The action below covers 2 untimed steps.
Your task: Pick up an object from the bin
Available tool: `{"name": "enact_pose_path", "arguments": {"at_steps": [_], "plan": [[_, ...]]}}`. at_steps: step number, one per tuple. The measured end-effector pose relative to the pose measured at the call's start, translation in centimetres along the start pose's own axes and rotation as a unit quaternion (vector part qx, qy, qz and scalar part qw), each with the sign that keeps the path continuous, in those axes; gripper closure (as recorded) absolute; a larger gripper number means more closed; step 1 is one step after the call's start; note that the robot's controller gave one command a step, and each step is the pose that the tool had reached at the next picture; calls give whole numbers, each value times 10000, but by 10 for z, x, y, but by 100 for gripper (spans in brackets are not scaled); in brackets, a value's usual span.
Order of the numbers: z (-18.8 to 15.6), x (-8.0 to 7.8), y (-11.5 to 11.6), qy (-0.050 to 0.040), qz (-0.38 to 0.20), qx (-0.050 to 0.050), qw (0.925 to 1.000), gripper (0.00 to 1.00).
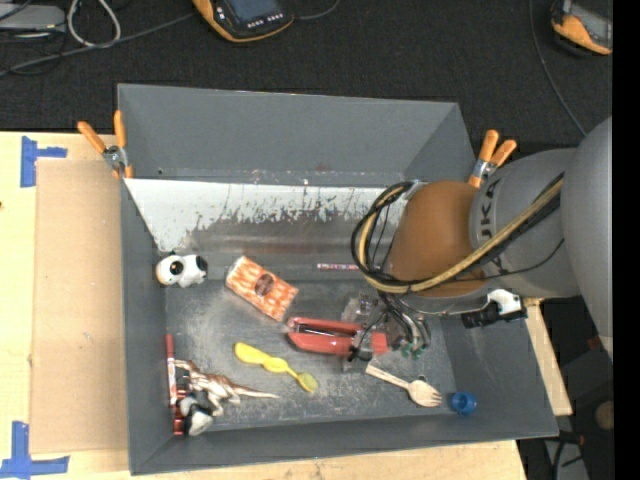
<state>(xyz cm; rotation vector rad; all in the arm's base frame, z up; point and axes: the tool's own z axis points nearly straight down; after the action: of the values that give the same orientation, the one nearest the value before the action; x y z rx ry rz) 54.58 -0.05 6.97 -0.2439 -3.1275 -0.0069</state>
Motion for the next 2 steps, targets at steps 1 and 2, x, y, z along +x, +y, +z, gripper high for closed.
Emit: {"name": "enact_pose_path", "arguments": {"at_steps": [1,2], "plan": [[0,0,0,0,-1,0,10000,100],[-27,4,-1,68,-5,8,10000,100]]}}
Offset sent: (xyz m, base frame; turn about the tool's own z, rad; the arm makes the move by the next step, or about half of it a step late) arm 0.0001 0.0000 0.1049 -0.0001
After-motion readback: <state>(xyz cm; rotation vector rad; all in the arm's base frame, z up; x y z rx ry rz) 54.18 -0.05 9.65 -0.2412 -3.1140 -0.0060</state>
